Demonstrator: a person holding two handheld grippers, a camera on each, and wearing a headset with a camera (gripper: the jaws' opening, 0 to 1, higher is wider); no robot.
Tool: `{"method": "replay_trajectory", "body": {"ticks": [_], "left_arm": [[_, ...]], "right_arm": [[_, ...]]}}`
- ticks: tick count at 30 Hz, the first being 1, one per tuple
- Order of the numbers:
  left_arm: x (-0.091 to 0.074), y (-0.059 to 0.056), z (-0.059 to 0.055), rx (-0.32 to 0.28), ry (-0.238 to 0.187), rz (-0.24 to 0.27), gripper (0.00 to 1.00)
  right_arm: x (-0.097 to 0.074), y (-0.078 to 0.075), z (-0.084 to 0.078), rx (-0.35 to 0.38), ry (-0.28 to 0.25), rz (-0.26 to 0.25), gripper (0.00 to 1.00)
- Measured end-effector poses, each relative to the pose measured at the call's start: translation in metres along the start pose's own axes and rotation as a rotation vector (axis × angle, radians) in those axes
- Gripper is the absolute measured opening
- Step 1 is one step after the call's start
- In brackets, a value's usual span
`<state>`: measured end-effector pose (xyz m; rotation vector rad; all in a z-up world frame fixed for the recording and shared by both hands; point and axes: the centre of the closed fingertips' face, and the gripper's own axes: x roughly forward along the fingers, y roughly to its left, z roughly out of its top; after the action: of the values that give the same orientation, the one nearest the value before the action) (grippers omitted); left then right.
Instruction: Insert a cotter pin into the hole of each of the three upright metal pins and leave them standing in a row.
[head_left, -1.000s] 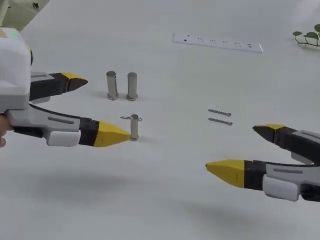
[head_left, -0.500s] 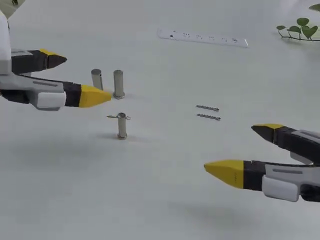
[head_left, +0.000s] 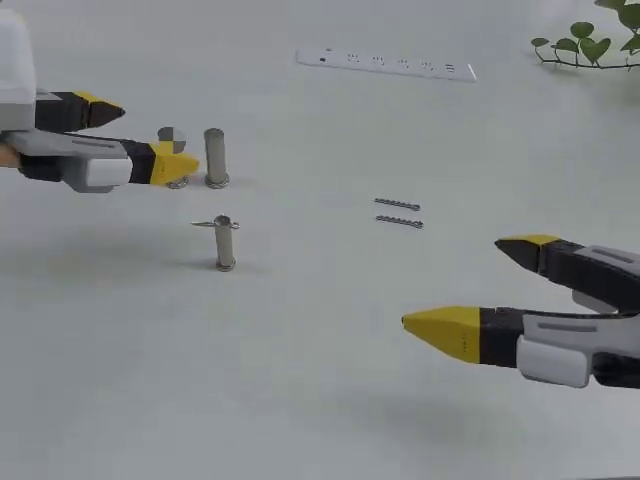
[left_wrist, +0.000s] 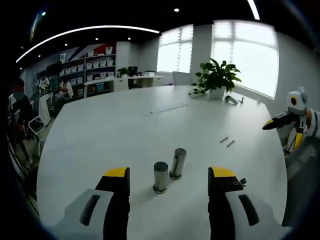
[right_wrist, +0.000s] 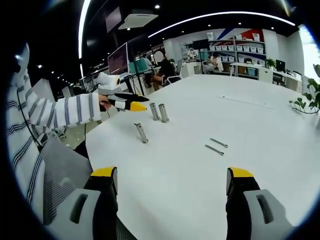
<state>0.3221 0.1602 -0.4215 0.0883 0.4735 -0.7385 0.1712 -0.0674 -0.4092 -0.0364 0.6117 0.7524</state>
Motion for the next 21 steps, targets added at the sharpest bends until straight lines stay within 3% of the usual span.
{"method": "replay_trajectory", "body": {"ticks": [3,7,12,15,21], "left_arm": [[0.006,0.002,-0.002,0.000,0.006,0.000,0.52],[0.014,0.005,-0.013,0.008,0.049,0.004,0.50],[0.020,0.007,-0.022,0.029,0.079,0.009,0.40],[0.024,0.011,-0.029,0.015,0.106,0.029,0.42],[0.027,0.015,-0.031,0.029,0.113,0.054,0.36]], "right_arm": [[0.001,0.001,-0.001,0.001,0.003,0.004,0.89],[0.001,0.002,-0.002,-0.001,0.008,0.006,0.88],[0.001,0.002,-0.003,0.002,0.010,0.004,0.88],[0.000,0.003,-0.005,-0.001,0.020,0.008,0.87],[0.000,0.003,-0.005,0.002,0.013,0.006,0.87]]}}
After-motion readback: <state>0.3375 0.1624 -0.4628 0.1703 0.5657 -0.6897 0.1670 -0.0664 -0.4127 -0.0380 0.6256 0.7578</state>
